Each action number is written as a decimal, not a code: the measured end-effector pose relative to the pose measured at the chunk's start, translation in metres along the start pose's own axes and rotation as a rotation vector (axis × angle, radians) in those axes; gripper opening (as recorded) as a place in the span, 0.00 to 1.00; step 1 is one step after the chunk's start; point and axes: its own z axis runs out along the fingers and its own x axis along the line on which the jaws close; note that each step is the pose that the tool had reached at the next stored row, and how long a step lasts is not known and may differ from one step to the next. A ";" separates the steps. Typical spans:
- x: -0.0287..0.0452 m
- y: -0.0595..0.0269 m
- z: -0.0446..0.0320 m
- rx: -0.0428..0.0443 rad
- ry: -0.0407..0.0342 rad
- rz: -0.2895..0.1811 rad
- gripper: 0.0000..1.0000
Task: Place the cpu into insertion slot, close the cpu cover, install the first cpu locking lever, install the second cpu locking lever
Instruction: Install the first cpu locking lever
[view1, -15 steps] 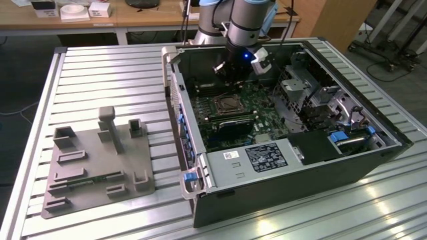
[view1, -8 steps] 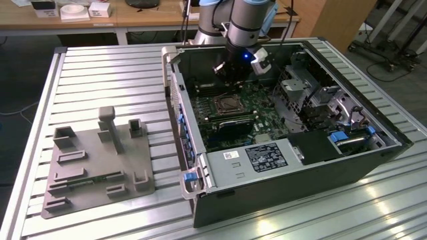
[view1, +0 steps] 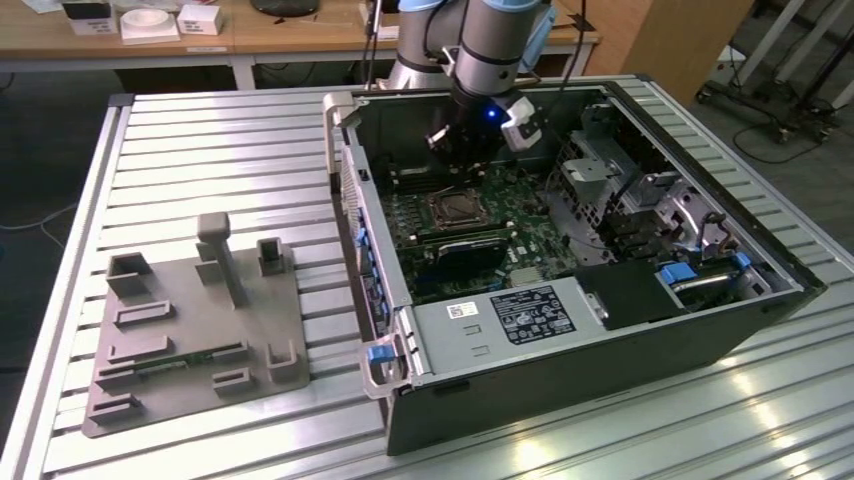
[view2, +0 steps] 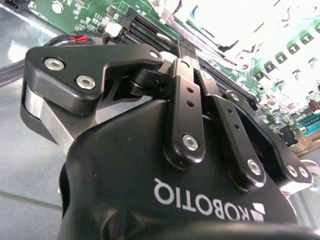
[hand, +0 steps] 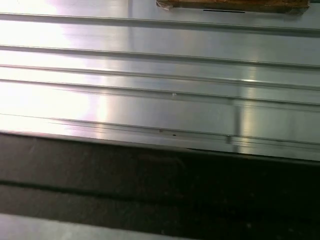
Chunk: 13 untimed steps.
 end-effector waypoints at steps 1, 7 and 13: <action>-0.0003 0.0002 0.0004 0.0000 0.0000 0.000 0.10; -0.0018 0.0030 0.0039 -0.0001 -0.0001 0.000 0.10; -0.0022 0.0038 0.0059 0.0039 0.0003 0.000 0.10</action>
